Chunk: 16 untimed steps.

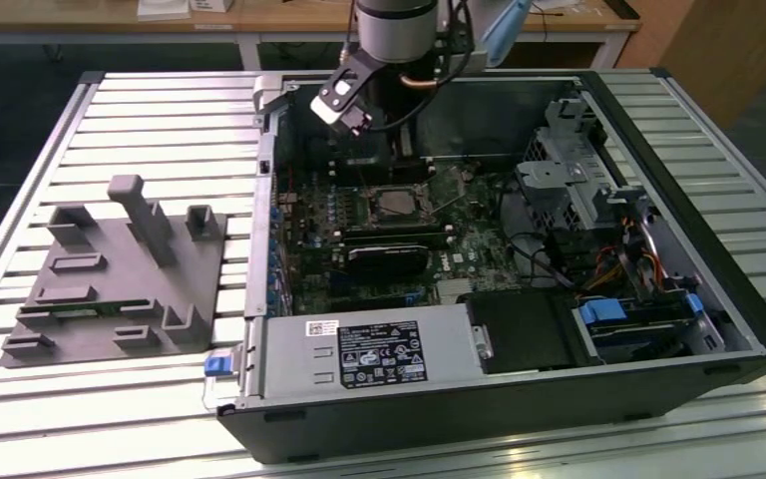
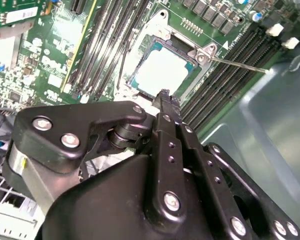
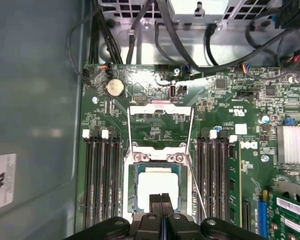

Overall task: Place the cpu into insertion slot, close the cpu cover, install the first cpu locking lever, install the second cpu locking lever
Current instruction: 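Close the cpu cover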

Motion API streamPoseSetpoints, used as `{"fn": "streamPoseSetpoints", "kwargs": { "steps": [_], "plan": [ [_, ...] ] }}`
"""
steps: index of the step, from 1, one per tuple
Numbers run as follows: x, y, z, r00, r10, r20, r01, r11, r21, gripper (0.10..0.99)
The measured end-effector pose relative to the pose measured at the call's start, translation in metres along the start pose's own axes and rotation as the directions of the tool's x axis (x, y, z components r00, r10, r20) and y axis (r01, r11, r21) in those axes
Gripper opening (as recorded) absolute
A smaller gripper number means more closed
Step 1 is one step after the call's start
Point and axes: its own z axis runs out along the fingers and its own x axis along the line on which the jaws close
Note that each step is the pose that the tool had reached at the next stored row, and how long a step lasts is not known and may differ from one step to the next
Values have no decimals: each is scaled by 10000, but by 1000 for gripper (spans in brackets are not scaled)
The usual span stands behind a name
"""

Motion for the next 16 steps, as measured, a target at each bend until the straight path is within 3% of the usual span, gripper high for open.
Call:
{"fn": "streamPoseSetpoints", "kwargs": {
  "steps": [4, 11, 16],
  "plan": [
    [2, 8, -75, 10000, 1, -10, -1, 10000, 0, 106],
    [2, 14, -77, 10000, -1, -12, 1, 10000, 0, 106],
    [2, 69, -72, 10000, 1, -12, -1, 10000, 0, 106]
  ]
}}
